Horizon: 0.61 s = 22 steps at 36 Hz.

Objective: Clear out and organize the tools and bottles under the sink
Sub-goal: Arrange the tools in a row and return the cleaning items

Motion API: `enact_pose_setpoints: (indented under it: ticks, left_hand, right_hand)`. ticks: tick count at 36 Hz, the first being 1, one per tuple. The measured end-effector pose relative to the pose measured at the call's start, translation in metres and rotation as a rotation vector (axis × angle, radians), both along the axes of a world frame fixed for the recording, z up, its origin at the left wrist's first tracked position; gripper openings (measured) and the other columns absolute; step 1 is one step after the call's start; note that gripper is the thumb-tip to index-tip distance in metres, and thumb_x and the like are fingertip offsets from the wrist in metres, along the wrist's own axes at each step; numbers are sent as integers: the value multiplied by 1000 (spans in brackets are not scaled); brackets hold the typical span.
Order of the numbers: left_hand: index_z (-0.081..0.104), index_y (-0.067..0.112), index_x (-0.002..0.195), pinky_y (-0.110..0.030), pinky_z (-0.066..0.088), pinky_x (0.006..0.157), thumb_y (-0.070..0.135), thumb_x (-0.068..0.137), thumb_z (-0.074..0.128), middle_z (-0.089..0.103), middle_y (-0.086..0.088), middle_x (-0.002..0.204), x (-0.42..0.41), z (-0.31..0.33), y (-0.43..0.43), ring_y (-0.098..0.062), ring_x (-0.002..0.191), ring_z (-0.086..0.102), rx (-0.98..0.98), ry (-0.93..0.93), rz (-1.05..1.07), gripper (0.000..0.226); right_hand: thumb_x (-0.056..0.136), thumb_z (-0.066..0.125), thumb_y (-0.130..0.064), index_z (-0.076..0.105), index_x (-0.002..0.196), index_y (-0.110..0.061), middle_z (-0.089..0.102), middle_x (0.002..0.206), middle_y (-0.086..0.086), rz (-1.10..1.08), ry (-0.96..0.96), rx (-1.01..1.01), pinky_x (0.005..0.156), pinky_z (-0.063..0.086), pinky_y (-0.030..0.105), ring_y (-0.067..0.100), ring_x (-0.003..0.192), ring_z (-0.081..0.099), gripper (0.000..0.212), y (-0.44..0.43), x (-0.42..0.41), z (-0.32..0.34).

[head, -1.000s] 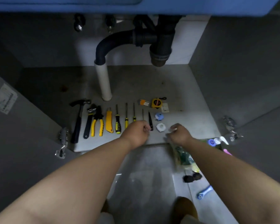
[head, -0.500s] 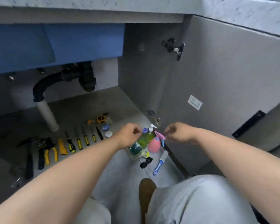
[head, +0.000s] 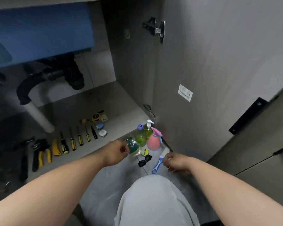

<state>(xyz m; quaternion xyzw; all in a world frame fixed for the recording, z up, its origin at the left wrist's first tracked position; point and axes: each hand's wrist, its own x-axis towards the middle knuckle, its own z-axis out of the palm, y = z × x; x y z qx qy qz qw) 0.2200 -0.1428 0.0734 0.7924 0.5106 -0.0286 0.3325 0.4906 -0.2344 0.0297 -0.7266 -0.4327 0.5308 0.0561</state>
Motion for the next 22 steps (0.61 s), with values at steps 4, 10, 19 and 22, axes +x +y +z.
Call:
enact_pose_setpoints:
  ticks: [4,10,19,22]
  left_hand:
    - [70,24,99,-18,50,77,21,96,62,70,7,97,5,-44,8,-12,90,65,-48,-6,-17,9]
    - [69,22,99,-23,50,87,22,97,61,71,5,102,8,-114,16,-13,95,65,-197,42,-55,9]
    - [66,28,104,-31,52,85,18,96,50,59,7,105,6,-172,27,-15,95,62,-124,77,-62,20]
    - [63,28,115,-34,53,86,17,96,51,54,7,113,5,-180,32,-17,96,62,-69,49,-63,25]
  right_hand:
    - [98,50,-12,57,107,-15,59,102,9,69,-77,-38,83,54,36,23,87,60,12,14,-7,-50]
    - [93,57,-14,59,104,-21,64,112,12,-52,-96,-18,76,47,26,22,91,58,14,25,-20,-124]
    - [94,60,-12,44,145,-19,32,138,21,-12,-238,-56,100,47,31,35,115,54,53,55,-26,-208]
    - [94,57,-12,55,126,-15,41,126,18,-42,-374,48,96,50,40,39,101,60,32,61,-28,-223]
